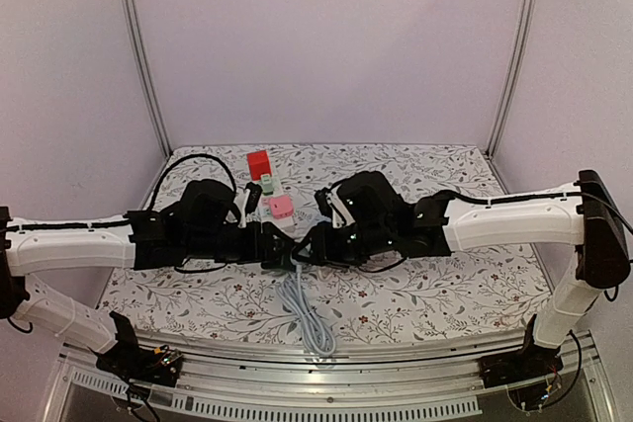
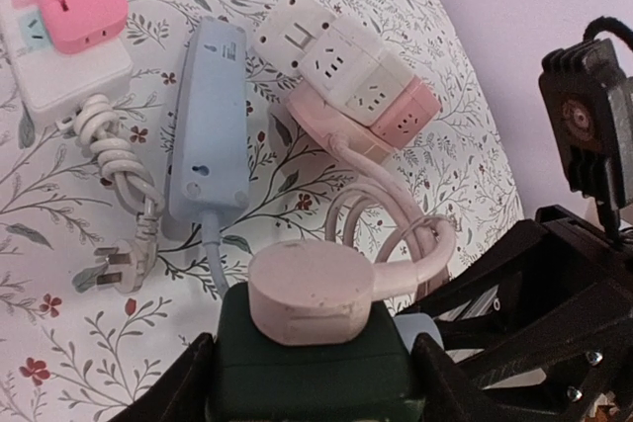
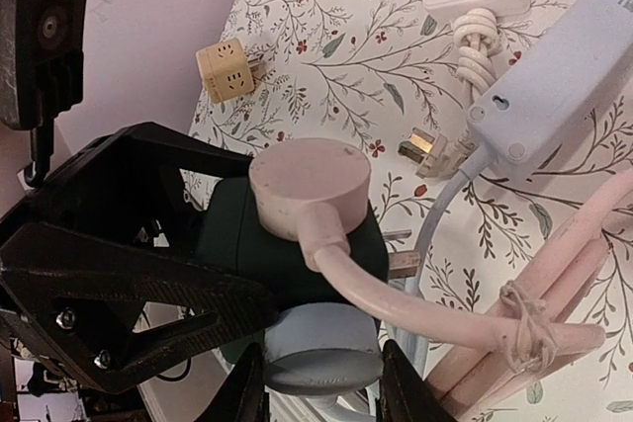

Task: Pull the plug off the socket

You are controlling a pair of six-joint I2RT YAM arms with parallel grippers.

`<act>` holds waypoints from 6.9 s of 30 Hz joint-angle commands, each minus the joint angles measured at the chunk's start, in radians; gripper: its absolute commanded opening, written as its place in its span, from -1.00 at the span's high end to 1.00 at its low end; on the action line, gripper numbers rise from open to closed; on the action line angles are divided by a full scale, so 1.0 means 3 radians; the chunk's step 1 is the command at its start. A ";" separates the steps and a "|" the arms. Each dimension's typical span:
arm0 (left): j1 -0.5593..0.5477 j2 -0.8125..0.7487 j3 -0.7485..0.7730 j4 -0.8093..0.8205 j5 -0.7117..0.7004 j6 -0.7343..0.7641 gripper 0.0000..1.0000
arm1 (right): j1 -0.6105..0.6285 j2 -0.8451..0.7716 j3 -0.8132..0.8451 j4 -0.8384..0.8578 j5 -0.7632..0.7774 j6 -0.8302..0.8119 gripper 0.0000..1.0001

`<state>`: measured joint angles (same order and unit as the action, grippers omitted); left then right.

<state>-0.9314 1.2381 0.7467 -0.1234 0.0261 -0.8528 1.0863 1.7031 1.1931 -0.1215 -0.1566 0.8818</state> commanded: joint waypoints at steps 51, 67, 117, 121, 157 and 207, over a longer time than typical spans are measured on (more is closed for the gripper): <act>0.0150 -0.0402 -0.0516 0.1301 0.0632 -0.0454 0.52 | -0.0049 -0.0063 -0.0030 -0.0339 0.0742 -0.0159 0.95; 0.0396 -0.0636 -0.0695 0.1305 0.0869 -0.0394 0.54 | -0.0040 -0.0037 0.0207 -0.0562 0.0807 -0.0331 1.00; 0.0507 -0.0388 -0.0684 0.1264 0.0947 -0.0257 0.62 | 0.0068 0.0341 0.0515 -0.0687 0.0715 -0.0123 0.97; 0.0422 -0.0303 -0.0508 0.0834 0.0690 -0.0034 0.65 | 0.0087 0.0363 0.0626 -0.0831 0.0831 -0.0181 1.00; 0.0265 0.0028 -0.0155 0.0282 0.0319 0.0190 0.67 | 0.0217 0.0388 0.0944 -0.1183 0.1257 -0.0275 1.00; 0.0407 -0.0169 -0.0059 0.0865 0.1007 -0.0213 0.68 | 0.0030 0.0226 0.0213 -0.0297 0.0007 -0.0005 0.24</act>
<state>-0.8028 1.2552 0.6895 -0.0414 0.2478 -0.8787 1.0973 1.7645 1.2705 -0.1738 -0.1226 0.8749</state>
